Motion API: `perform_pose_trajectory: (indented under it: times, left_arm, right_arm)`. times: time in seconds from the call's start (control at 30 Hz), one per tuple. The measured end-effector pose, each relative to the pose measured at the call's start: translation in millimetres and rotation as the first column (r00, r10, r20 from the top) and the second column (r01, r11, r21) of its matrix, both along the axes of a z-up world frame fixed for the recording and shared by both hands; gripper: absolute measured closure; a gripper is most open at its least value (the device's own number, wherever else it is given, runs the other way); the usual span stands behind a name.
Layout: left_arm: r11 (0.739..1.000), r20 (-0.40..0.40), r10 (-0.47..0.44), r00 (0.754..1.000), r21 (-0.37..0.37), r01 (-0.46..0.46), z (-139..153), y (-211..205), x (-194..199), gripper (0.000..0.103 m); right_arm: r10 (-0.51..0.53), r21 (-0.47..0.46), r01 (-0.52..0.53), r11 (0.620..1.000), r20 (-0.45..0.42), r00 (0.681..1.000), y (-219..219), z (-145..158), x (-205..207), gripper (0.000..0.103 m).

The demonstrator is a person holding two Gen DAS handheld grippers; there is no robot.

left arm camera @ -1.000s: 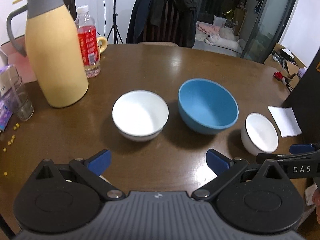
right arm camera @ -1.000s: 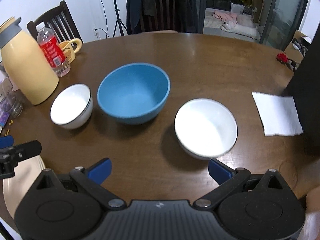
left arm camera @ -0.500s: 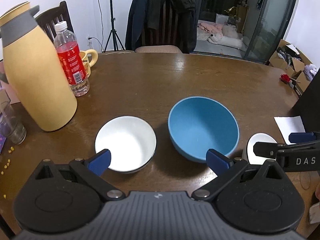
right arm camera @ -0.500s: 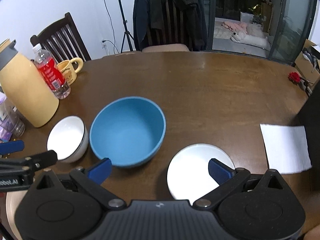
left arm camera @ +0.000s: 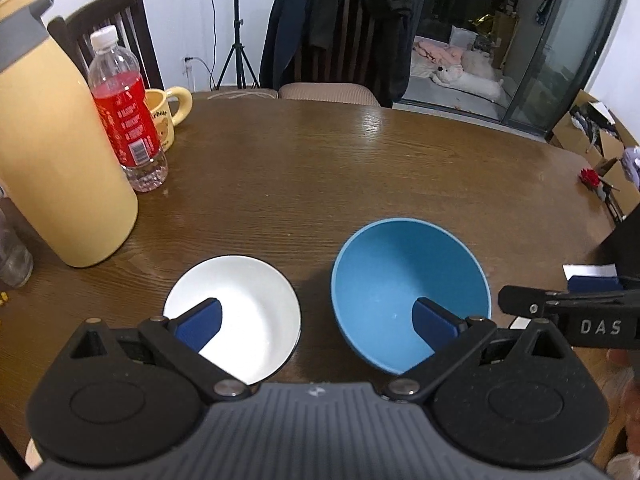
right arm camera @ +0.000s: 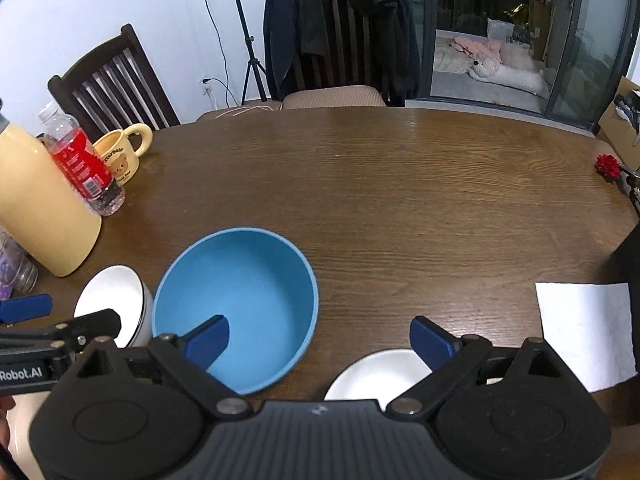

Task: Organize plates and bowls
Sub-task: 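Move both open grippers forward to the rim of the blue bowl, then close the left gripper on the blue bowl rim while the right gripper also clamps it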

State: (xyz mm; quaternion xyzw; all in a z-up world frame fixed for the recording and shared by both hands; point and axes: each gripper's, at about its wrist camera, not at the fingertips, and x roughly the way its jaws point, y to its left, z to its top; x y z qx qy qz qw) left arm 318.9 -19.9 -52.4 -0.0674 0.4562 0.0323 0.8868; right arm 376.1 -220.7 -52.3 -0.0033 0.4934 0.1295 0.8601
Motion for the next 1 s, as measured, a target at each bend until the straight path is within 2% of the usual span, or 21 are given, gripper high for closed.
perform_pose_trajectory:
  times: [0.3, 0.37, 0.5, 0.57, 0.73, 1.0]
  left_arm:
    - [0.999, -0.036, 0.031, 0.999, -0.027, -0.032, -15, 0, 25, 0.003]
    - [0.999, -0.049, 0.035, 0.998, -0.038, -0.037, -19, 0, 30, 0.008]
    - [0.998, -0.065, 0.030, 0.997, -0.061, -0.034, -24, -2, 38, 0.024]
    - [0.997, -0.073, 0.030, 0.997, -0.070, -0.035, -26, -2, 42, 0.031]
    - [0.995, -0.101, 0.027, 0.995, -0.091, -0.036, -34, -3, 52, 0.050]
    - [0.993, -0.131, 0.015, 0.991, -0.117, -0.031, -42, -7, 60, 0.057]
  right_arm:
    - [-0.002, 0.012, 0.002, 1.000, -0.051, 0.999, 6, -19, 22, 0.018]
    - [0.001, 0.013, 0.000, 1.000, -0.056, 0.998, 7, -22, 26, 0.026]
    - [-0.008, 0.020, 0.009, 1.000, -0.075, 0.997, 5, -30, 31, 0.035]
    - [-0.008, 0.027, 0.010, 1.000, -0.083, 0.997, 4, -32, 33, 0.043]
    - [-0.006, 0.040, 0.010, 0.999, -0.103, 0.995, 4, -40, 37, 0.053]
    - [-0.007, 0.049, 0.014, 0.999, -0.140, 0.990, 3, -52, 43, 0.066]
